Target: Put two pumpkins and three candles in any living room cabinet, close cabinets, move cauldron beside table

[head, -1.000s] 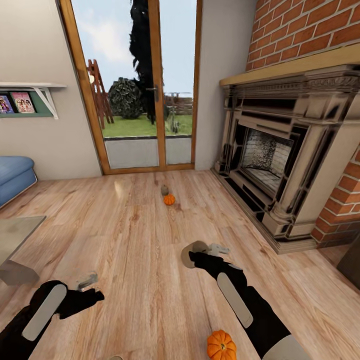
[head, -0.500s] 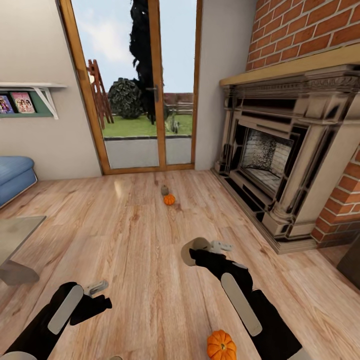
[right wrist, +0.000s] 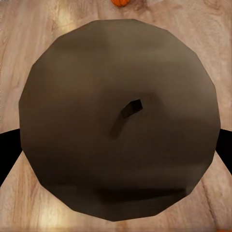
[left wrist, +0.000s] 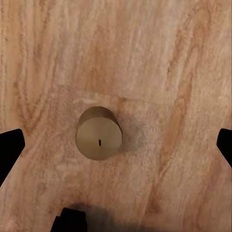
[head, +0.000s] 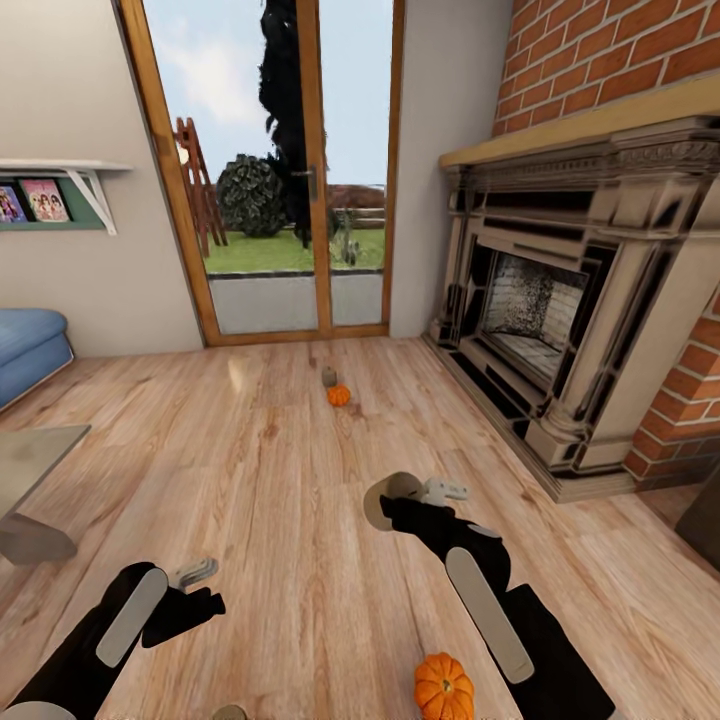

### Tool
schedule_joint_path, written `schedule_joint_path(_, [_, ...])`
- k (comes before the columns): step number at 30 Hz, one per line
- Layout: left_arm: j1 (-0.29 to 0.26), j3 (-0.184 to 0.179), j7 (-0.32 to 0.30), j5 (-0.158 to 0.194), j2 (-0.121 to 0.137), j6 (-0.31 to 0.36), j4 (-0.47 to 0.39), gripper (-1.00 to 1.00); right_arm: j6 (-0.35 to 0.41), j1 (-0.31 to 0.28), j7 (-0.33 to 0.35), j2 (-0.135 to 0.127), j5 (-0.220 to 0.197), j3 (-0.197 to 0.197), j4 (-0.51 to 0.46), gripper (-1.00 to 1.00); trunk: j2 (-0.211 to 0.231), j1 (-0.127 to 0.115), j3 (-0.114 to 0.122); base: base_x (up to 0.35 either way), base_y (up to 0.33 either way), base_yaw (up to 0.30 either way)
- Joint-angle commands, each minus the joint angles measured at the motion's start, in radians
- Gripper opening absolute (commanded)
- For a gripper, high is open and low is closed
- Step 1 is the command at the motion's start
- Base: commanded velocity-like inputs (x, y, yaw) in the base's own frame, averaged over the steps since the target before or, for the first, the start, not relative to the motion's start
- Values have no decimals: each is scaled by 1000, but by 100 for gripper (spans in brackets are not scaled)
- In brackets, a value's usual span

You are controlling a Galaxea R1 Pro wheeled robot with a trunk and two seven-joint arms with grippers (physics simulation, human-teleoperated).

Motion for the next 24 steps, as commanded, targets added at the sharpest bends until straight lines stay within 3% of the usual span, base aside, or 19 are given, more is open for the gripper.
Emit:
schedule_joint_path(1, [-1, -3, 10, 12, 1, 1, -1, 100, 1, -1, -10, 0, -11, 1, -5, -100, -8, 4, -4, 0, 0, 0])
schedule_joint_path(14, [-2, -3, 9, 14, 0, -1, 13, 100, 17, -1, -5, -1, -13, 3, -22, -100, -99, 54, -45, 0, 0, 0])
schedule_joint_path(24, [-2, -3, 8, 17, 0, -1, 4, 100, 18, -1, -4, 0, -55, 1, -21, -100, -169, 92, -76, 0, 0, 0])
